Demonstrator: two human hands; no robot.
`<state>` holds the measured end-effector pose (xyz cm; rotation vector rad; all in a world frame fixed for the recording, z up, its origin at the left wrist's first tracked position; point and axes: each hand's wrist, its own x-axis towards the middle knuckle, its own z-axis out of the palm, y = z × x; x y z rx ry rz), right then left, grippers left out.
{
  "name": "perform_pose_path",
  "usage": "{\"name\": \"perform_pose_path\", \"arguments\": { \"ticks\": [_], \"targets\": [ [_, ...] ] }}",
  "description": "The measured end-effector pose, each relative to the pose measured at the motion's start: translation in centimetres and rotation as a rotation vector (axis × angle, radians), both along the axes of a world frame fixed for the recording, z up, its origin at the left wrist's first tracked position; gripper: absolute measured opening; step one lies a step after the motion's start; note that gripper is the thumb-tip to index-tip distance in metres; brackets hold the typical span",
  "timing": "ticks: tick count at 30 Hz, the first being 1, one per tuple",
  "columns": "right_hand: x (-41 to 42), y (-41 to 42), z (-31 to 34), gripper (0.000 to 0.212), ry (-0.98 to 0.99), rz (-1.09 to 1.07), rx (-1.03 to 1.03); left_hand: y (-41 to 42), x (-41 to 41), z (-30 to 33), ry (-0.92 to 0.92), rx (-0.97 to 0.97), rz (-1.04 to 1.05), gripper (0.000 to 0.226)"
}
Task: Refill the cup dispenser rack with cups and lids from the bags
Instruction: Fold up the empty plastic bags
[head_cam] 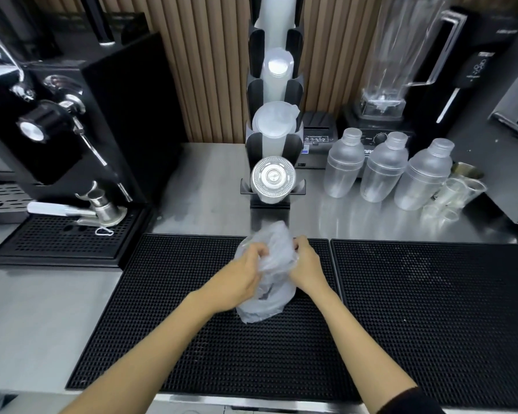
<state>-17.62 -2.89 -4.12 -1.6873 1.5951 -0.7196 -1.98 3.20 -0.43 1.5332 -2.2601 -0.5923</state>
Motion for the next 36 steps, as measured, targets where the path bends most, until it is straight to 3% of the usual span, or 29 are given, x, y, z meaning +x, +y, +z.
{"name": "perform_pose_path", "arguments": {
  "ticks": [3,6,9,12,15,17,18,20,22,24,26,28,32,34,36],
  "targets": [
    [-0.7,-0.5,0.2,0.015,-0.138,-0.089,0.063,0.0,-0.1,-0.9,-0.100,0.112,-0.097,0.030],
    [-0.5,-0.7,0.8,0.010,-0.247,-0.128,0.085,-0.3,0.1,-1.8,-0.308,0.242,-0.201,0.064],
    [0.5,0.0,2.0,0.015,-0.371,0.008,0.009,-1.3,0.1,-2.1,-0.600,0.142,-0.256,0.049],
    [1.6,1.7,1.6,0.016,-0.271,0.223,-0.119,-2.5,-0.3,-1.4,-0.394,0.162,-0.228,0.011],
    [1.7,2.6,-0.2,0.010,-0.134,0.298,-0.180,-3.4,1.3,-1.5,-0.100,0.269,-0.142,0.024],
    [1.2,2.8,-1.3,0.012,0.071,0.362,-0.228,-3.8,2.8,-2.2,0.012,0.111,-0.038,0.007],
    [1.1,2.9,-1.7,0.013,0.197,0.405,-0.253,-4.0,3.3,-2.5,0.034,-0.016,0.021,0.009],
    [1.2,3.2,-1.7,0.014,0.361,0.479,-0.305,-4.7,4.1,-3.7,-0.002,-0.200,0.103,0.041],
    [1.4,3.2,-1.1,0.017,0.444,0.532,-0.334,-5.3,4.0,-3.7,-0.091,-0.114,0.123,0.067],
    [1.3,2.9,-1.0,0.022,0.499,0.572,-0.330,-5.9,3.9,-3.0,-0.103,0.135,0.027,0.070],
    [0.8,3.1,-1.3,0.028,0.486,0.551,-0.258,-6.3,3.4,-2.8,-0.047,0.211,-0.006,0.042],
    [0.3,3.7,-1.5,0.040,0.490,0.537,-0.165,-6.4,2.6,-3.3,0.058,0.118,0.103,0.026],
    [1.1,4.0,-0.8,0.019,0.282,0.465,-0.220,-5.4,-0.4,-5.5,-0.026,-0.003,0.238,0.031],
    [1.3,3.1,0.0,0.022,0.148,0.325,-0.132,-5.1,-0.5,-6.3,-0.108,-0.033,0.119,0.041],
    [1.4,2.1,0.4,0.021,-0.004,0.119,-0.065,-5.0,0.8,-7.2,-0.277,-0.068,-0.082,0.065]
  ]
}}
